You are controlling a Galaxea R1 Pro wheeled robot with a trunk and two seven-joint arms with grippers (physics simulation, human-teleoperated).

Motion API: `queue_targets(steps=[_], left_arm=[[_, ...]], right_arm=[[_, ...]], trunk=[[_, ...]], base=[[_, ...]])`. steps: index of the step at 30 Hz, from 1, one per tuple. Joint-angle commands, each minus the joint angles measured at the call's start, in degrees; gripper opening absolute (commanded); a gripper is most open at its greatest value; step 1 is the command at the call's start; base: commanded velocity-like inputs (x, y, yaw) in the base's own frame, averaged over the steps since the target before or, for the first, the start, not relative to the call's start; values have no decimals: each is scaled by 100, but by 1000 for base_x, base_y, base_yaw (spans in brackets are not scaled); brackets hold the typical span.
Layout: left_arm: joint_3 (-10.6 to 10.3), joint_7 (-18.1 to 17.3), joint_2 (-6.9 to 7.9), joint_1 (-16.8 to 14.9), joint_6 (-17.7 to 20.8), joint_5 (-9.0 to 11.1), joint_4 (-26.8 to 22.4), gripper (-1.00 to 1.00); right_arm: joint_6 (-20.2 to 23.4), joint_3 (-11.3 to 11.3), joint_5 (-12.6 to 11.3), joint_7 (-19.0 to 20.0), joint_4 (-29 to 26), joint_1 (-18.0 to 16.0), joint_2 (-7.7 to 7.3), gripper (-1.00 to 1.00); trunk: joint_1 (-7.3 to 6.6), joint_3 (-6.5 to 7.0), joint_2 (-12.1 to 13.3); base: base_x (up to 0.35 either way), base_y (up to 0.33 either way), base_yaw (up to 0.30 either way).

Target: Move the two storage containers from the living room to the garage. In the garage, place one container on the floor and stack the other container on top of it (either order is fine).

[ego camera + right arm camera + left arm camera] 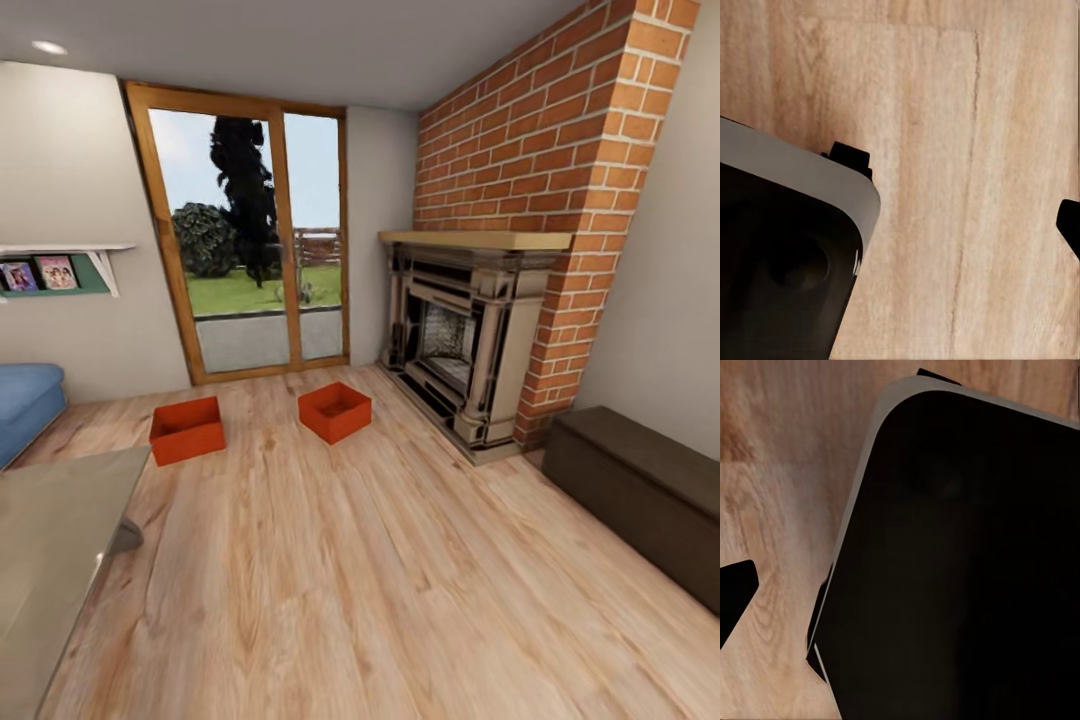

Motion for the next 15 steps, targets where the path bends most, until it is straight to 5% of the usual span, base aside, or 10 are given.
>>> queue_targets(steps=[1,15], left_arm=[[16,9,-2,1,-8,14,-6,100],[16,9,-7,1,-18,14,-7,100]], right_arm=[[-32,41,-25,-11,17,-6,3,100],[-53,58,-24,-6,17,-6,-23,100]], trunk=[[3,-5,-2],[3,-5,-2]], base=[[323,0,221],[322,0,31]])
